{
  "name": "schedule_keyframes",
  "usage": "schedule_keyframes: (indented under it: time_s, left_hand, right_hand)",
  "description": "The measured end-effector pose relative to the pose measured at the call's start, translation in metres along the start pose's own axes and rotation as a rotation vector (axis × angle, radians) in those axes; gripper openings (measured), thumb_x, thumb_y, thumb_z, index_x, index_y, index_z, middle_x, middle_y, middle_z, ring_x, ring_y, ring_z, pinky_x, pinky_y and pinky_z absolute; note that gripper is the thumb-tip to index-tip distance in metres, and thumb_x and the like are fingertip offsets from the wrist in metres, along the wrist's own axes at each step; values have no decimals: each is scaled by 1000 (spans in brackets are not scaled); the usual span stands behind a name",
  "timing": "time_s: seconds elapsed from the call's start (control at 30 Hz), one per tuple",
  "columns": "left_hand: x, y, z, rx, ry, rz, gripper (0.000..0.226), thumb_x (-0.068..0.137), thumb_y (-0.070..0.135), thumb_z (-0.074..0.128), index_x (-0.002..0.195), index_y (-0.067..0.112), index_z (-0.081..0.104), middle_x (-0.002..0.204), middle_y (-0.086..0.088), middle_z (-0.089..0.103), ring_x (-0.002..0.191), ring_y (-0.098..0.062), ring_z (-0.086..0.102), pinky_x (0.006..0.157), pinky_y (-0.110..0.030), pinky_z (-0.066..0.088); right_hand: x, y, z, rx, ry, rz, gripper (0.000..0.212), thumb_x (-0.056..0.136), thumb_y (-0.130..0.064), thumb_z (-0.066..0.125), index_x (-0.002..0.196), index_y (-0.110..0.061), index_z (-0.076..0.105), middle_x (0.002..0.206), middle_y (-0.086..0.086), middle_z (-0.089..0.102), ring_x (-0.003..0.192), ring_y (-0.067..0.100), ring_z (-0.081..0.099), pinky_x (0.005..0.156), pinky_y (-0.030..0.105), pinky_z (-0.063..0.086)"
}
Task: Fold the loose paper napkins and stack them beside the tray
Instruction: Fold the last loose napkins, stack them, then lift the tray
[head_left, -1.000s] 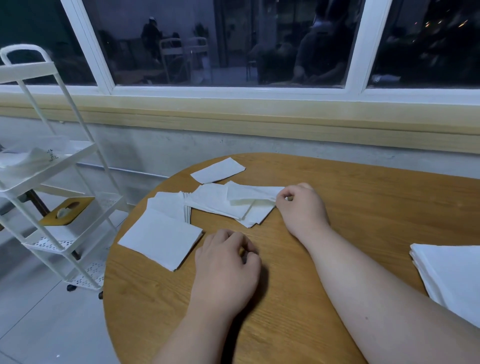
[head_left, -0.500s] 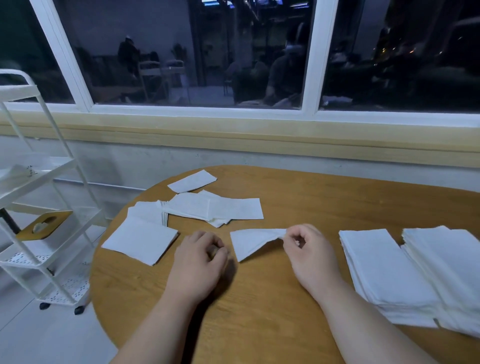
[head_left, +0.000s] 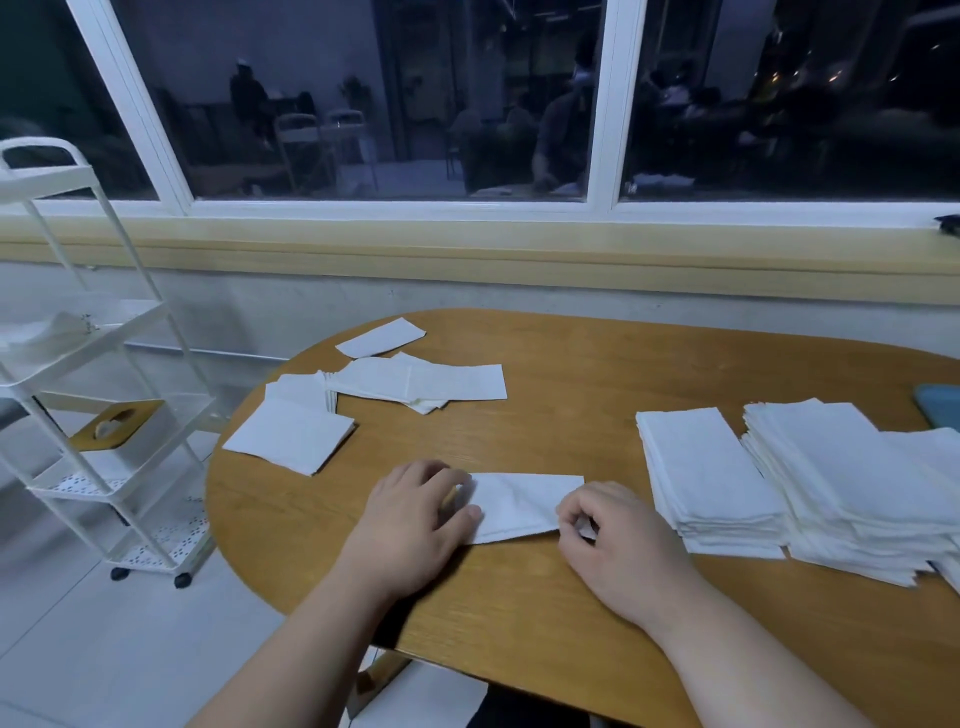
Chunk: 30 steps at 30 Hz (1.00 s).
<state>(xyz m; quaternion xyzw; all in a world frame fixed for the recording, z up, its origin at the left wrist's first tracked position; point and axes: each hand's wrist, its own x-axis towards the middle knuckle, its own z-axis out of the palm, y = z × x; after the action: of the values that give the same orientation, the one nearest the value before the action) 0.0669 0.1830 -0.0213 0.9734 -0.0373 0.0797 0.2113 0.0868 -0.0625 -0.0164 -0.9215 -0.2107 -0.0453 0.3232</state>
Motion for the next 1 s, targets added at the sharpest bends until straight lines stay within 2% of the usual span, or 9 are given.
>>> schedule_keyframes:
  time_s: [0.1,0.27,0.4,0.5,0.6,0.73,0.83,0.9,1.0]
  left_hand:
    - [-1,3,-1,40,-2,7,40,92,57,53,126,39,57,134,16,47,130,-9,37,111,-31,28]
    - [0,3,-2,10,3,-6,36,89,54,58,121,38,62,133,17,47,129,-8,36,111,-31,28]
    - [4,-2,-1,-219,123,-83,13,91,43,61,98,35,68,119,20,53,120,-3,42,105,-31,37]
    - [7,-3,-2,-331,197,-176,8,91,35,60,91,34,67,110,22,55,115,-2,46,97,-27,39]
    - [10,-4,-2,-353,263,-249,6,90,31,61,86,33,65,104,23,54,109,-3,48,91,-25,39]
    - [12,-8,1,-339,295,-232,7,87,29,61,82,33,63,100,22,55,104,-2,48,94,-30,42]
    - [14,-9,1,-325,294,-228,8,86,28,61,80,33,63,99,22,56,102,2,45,94,-31,42]
    - [14,-9,1,-327,284,-234,9,86,28,60,80,35,63,99,22,56,102,4,44,94,-30,41]
    - [15,-10,0,-314,284,-231,10,86,28,60,79,34,63,98,22,56,101,3,45,94,-31,41]
  right_hand:
    - [-5,0,-1,-81,-17,-74,13,86,-21,62,75,-28,59,81,-17,59,95,2,51,75,10,33]
    - [-4,0,-1,6,6,-29,17,89,-21,61,75,-31,62,81,-20,61,97,-1,51,77,11,36]
    - [13,-3,-1,65,42,18,11,91,-21,60,87,-29,68,91,-22,62,102,-3,50,79,10,37]
    - [49,-13,1,60,58,25,11,90,-22,61,92,-31,68,96,-23,60,103,1,50,83,23,44]
    - [98,-26,12,32,38,70,16,91,-26,61,104,-32,68,105,-22,54,109,5,48,81,26,39]
    - [167,-31,41,-98,-39,60,34,89,-28,60,122,-30,65,131,-7,55,126,19,46,104,35,41]
    - [203,-27,57,-222,-135,103,43,90,-27,57,133,-28,59,144,-2,49,133,24,42,109,39,38]
    - [216,-24,63,-315,-135,112,37,94,-28,54,130,-25,60,140,0,52,130,26,45,107,40,39]
    - [220,-19,66,-391,-66,100,24,98,-28,50,114,-24,66,125,0,58,120,27,50,101,41,40]
